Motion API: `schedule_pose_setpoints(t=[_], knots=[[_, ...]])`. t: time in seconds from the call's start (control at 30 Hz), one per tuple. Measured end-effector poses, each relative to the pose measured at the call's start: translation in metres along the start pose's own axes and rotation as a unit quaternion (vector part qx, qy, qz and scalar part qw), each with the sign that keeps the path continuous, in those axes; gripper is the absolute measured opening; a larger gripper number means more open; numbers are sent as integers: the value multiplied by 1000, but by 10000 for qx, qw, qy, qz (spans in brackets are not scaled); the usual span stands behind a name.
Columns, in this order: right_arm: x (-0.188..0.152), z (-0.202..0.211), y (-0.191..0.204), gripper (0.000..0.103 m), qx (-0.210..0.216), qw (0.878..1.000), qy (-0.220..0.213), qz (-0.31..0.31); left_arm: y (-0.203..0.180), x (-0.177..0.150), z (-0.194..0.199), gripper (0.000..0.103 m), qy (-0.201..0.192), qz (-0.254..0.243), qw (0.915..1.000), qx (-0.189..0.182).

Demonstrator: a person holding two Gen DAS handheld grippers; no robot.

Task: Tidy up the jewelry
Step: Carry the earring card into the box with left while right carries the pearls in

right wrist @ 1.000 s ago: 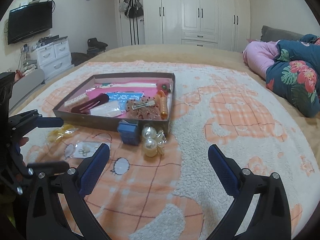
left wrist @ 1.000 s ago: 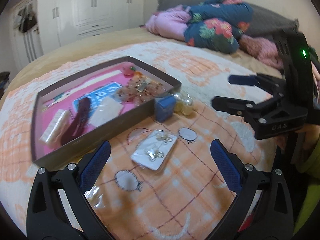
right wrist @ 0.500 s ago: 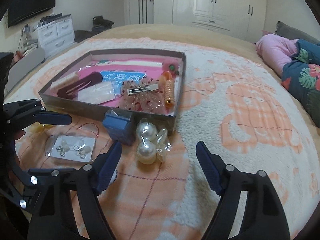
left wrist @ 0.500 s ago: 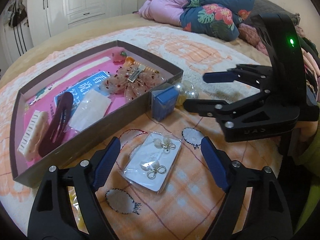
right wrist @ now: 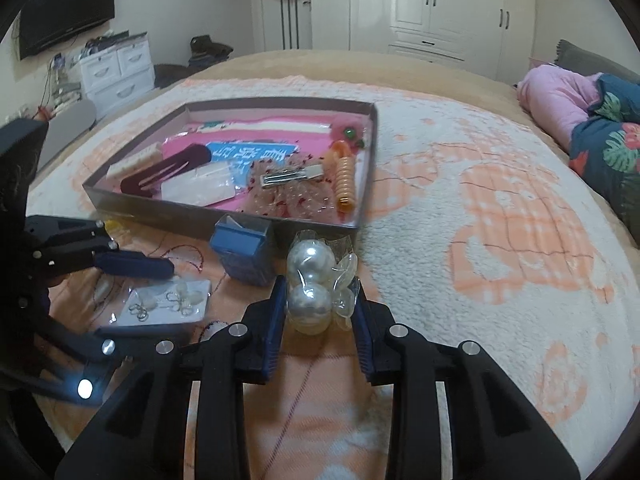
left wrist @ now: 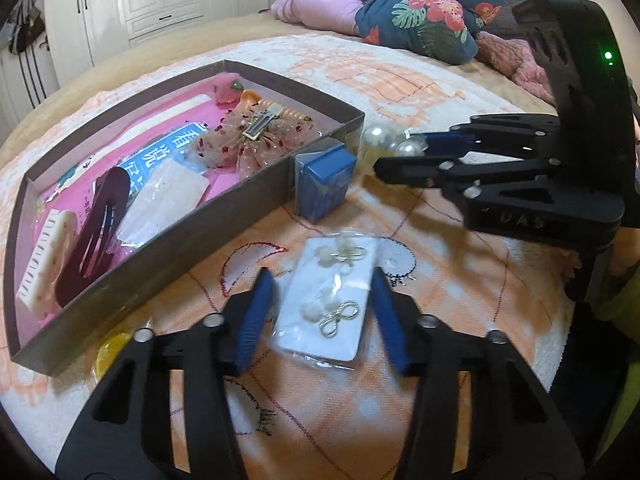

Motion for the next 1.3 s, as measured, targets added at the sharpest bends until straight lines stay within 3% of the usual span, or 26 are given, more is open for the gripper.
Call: schedule_pose_setpoints(t=[0.23, 0.5, 0.8, 1.03, 1.3], knots=[[1, 25, -2, 29, -23, 9997, -245, -76, -8, 1, 8, 32, -131, 17, 9999, -31], [12, 52, 19, 29, 224, 9984, -525, -24, 3, 8, 50, 32, -658, 350, 9972, 100], [34, 61, 52, 29, 452, 9960, -738, 227, 57, 15, 100, 32, -1259, 917, 9849, 754], [56, 57, 70, 29, 529, 9941, -910, 276, 96, 12, 118, 32, -1461, 1364, 9733, 1128], [82, 42, 85, 29, 553, 9926, -1032, 326, 124, 4, 115, 32, -1494, 1702, 9655, 1284]])
Point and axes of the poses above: each gripper's, at about its wrist camera, not at the fingertips, and z roughly against the way its jaws point, y to its left, x to its top, the point moved 8 cm from there along -z, roughly the way its jaws point, and after that the axes turned 13 degrees about -z, right-handed, at the moved point
